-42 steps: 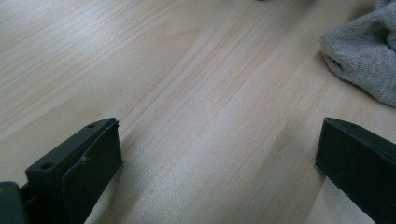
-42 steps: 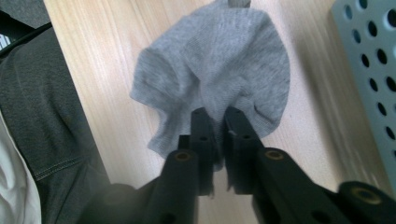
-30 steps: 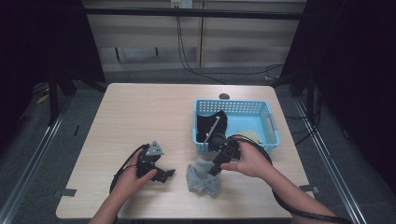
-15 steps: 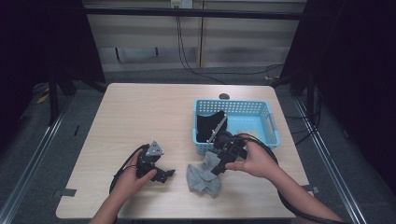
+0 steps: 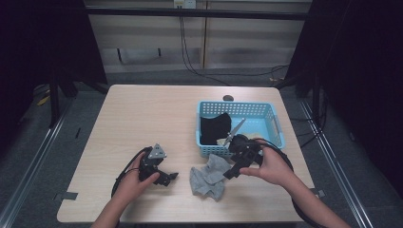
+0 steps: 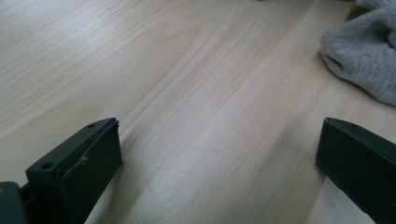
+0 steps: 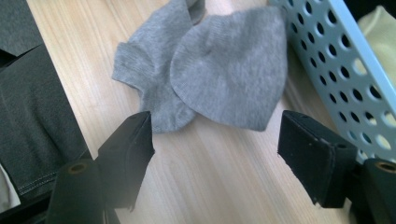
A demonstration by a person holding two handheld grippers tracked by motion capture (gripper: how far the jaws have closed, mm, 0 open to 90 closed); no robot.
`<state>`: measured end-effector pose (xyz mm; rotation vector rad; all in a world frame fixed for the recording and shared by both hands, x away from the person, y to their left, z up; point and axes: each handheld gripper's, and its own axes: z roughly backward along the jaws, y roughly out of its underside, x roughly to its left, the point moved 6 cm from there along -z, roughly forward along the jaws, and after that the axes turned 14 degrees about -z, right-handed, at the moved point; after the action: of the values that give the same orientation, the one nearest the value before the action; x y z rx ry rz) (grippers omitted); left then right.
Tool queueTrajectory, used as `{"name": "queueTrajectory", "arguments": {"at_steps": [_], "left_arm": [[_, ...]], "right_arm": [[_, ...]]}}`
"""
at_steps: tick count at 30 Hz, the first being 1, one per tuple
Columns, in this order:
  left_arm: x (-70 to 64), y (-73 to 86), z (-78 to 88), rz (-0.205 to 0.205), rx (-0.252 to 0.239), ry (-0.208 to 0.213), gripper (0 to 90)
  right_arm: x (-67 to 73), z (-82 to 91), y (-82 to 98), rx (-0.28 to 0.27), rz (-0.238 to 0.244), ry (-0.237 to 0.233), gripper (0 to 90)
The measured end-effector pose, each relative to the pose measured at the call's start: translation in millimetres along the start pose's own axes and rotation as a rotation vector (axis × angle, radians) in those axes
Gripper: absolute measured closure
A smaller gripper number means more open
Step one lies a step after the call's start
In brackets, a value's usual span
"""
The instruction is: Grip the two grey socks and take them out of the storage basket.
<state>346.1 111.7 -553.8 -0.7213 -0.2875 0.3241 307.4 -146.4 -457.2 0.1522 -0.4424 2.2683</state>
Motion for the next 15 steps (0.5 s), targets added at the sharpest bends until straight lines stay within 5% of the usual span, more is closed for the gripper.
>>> {"name": "queueTrajectory", "arguments": {"at_steps": [9,15], "left_arm": [[0.0,0.0,0.0,0.000,0.000,0.000,0.0],[0.0,0.0,0.1,0.000,0.001,-0.001,0.0]], "right_arm": [[-13.5,-0.4,17.1,-0.018,-0.030,0.037,24.9],[-20.8,-3.0,28.2,-0.043,-0.066,0.019,24.5]]}}
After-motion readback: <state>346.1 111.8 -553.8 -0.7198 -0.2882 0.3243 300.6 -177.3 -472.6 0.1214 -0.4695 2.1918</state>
